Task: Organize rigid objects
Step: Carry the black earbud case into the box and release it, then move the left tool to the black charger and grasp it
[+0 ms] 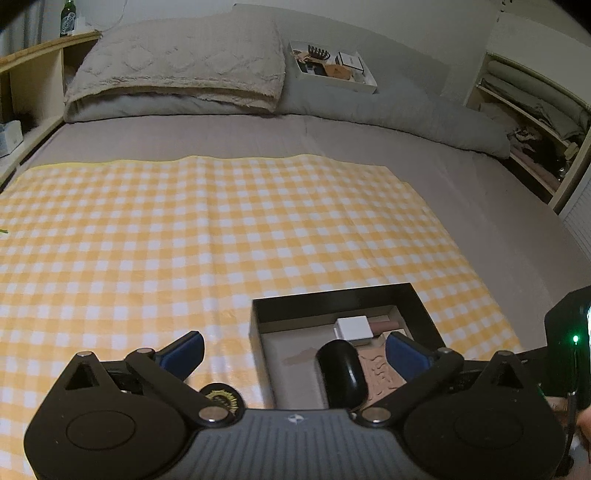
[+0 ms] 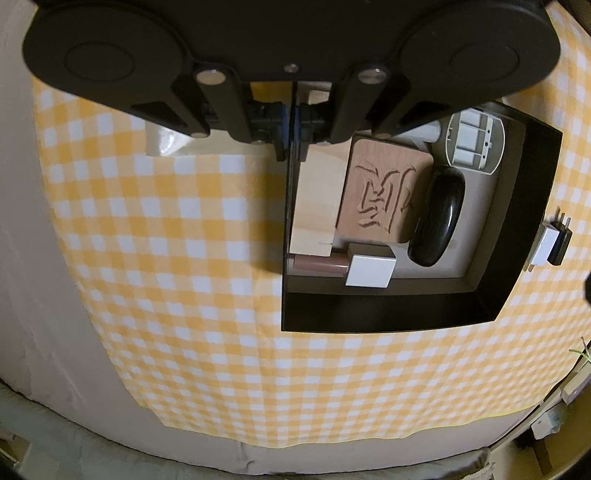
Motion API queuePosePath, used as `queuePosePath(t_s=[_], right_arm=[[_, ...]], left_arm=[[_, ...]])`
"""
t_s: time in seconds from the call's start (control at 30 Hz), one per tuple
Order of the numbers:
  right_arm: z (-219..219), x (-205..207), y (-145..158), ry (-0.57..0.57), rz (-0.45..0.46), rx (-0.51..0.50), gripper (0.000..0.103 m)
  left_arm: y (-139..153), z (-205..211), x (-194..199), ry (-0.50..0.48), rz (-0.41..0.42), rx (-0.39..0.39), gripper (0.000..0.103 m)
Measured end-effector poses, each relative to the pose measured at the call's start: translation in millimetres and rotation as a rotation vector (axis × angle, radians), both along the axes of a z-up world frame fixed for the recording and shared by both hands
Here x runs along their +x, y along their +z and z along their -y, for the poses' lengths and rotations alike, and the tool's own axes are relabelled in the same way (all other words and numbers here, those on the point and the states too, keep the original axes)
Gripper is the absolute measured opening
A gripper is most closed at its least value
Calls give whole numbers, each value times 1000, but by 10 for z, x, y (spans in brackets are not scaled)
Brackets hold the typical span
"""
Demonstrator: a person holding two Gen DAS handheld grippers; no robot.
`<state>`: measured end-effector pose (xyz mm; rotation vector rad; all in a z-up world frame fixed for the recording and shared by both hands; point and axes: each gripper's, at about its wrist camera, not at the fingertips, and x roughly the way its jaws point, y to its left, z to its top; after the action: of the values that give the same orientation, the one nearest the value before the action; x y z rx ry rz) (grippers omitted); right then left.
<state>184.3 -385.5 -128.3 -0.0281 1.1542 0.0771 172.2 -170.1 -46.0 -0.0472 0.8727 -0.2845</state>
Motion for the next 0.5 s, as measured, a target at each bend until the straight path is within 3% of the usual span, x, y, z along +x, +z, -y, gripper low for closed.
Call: queuePosePath(t_s=[0.5], right_arm=[[-27,-119,114,-1,20,1,4]], left_arm=[[237,-491,-161,35,40,26,103]])
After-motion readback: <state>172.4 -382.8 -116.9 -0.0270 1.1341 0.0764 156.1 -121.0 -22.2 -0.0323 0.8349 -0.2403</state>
